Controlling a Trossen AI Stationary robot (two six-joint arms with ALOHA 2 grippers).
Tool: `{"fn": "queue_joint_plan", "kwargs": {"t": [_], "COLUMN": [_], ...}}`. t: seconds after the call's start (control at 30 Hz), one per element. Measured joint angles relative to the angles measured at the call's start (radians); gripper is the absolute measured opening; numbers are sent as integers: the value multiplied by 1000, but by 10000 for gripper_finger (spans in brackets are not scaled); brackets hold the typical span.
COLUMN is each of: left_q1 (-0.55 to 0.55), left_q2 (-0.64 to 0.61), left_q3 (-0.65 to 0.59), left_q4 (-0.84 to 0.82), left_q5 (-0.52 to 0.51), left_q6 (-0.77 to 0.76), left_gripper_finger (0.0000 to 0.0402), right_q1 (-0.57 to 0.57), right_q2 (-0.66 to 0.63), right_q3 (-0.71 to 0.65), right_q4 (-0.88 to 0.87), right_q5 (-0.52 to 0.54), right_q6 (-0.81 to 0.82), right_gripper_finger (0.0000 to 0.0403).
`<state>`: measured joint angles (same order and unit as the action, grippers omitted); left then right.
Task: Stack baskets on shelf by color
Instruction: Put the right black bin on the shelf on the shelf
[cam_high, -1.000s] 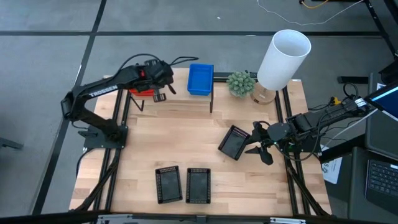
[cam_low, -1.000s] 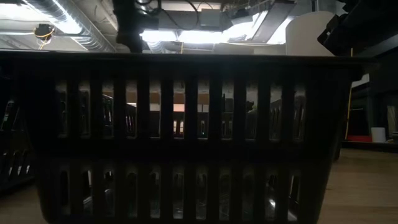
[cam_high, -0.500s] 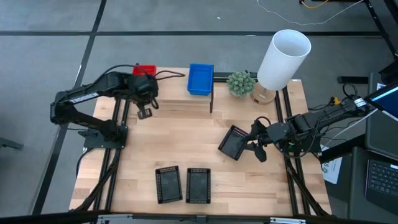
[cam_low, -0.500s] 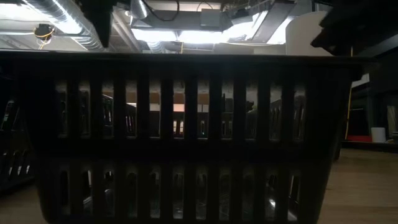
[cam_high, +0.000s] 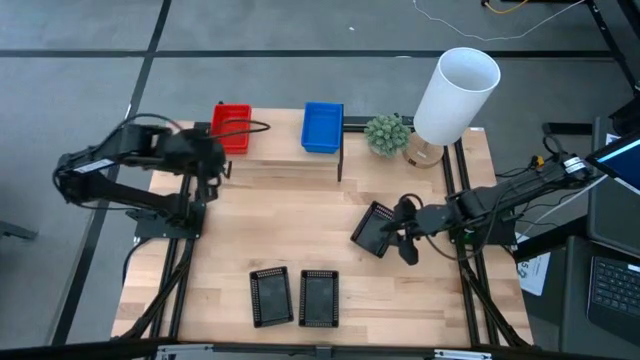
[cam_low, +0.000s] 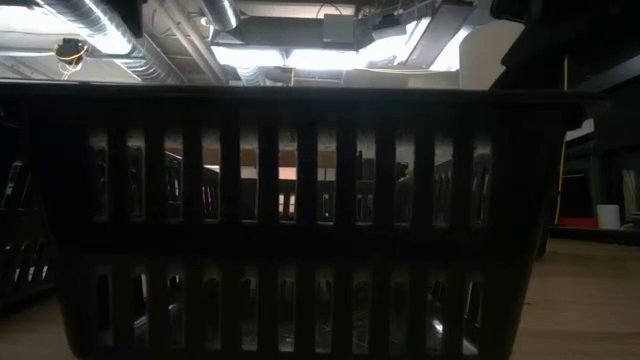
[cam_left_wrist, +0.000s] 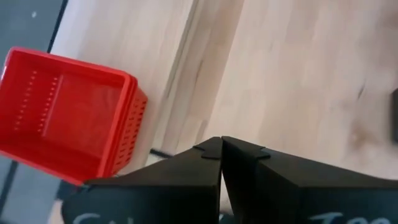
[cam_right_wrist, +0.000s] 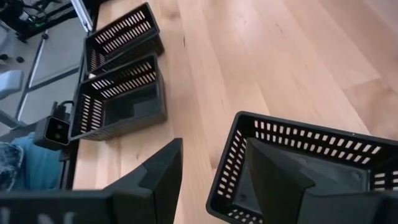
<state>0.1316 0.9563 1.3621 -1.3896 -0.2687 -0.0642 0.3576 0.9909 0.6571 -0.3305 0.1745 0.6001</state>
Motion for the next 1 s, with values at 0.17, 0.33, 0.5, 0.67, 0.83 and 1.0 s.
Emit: {"fn": "queue_joint_plan", "kwargs": {"t": [0.17, 0.33, 0.5, 0.67, 0.83, 1.0], "left_q1": [-36, -60, -72, -82, -105, -116], "left_q2": [-173, -361, -516, -629, -712, -773], "left_q3": [-149, -384, -652, -897, -1116, -1269], "left_q4": [133, 361, 636, 905, 1197, 1383], "left_q5": [0, 0, 0, -1, -2, -2], "left_q6": [-90, -190, -195, -186, -108, -57], "left_gripper_finger": [5, 1, 7, 2, 3, 3], "right_q1": [0, 0, 0, 0, 0, 0], "right_q2": [19, 24, 24, 24, 24, 24], "right_q3": [0, 0, 0, 0, 0, 0], "right_q4": [2, 8, 13, 13, 13, 13], "right_q5": [-1, -2, -2, -2, -2, -2], "right_q6": [-1, -1, -4, -3, -5, -6], "right_gripper_finger": [174, 174, 174, 174, 174, 174]}}
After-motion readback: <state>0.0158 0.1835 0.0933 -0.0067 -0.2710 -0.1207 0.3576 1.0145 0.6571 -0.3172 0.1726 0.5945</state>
